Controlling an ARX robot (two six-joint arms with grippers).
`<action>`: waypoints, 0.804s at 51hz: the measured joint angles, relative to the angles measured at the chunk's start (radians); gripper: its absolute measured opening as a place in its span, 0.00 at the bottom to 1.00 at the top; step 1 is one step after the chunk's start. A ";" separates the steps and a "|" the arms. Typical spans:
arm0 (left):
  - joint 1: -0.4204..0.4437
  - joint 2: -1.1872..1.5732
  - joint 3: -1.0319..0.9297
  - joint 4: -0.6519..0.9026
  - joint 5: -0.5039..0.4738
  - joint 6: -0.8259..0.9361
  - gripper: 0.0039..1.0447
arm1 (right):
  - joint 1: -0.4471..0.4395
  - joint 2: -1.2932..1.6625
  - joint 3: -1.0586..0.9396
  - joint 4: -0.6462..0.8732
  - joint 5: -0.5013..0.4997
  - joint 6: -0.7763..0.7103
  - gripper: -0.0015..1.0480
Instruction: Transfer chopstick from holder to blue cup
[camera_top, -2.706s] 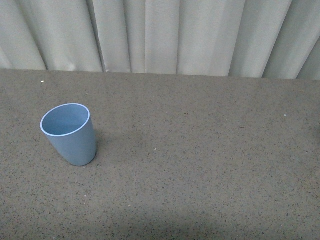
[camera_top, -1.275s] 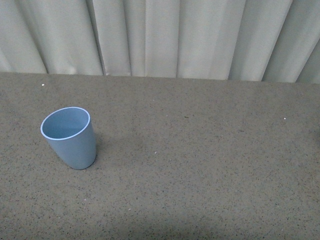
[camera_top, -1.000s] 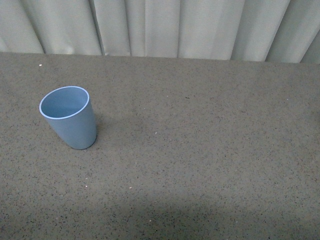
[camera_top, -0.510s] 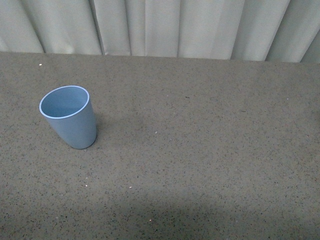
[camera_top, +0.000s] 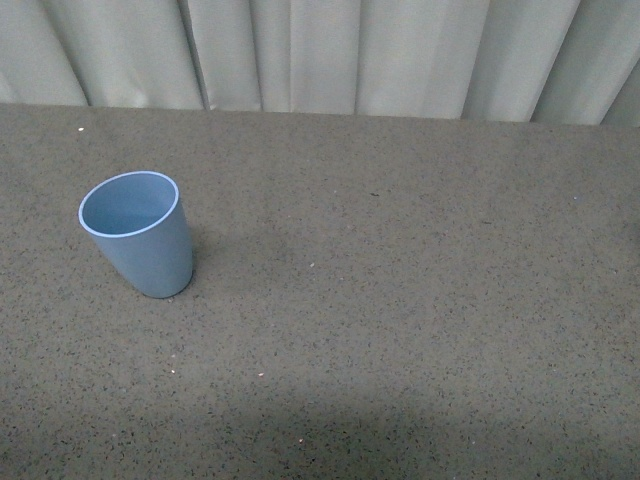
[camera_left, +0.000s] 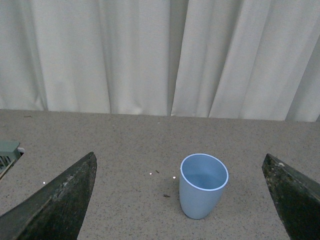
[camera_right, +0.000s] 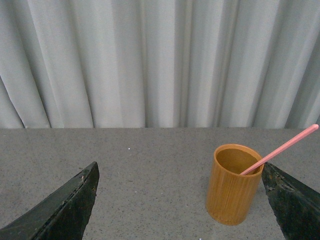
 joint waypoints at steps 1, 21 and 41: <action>0.000 0.000 0.000 0.000 0.000 0.000 0.94 | 0.000 0.000 0.000 0.000 0.000 0.000 0.91; 0.079 0.124 0.079 -0.219 0.248 -0.199 0.94 | 0.000 0.000 0.000 0.000 0.000 0.000 0.91; -0.177 0.735 0.229 0.004 0.016 -0.590 0.94 | 0.000 0.000 0.000 0.000 0.000 0.000 0.91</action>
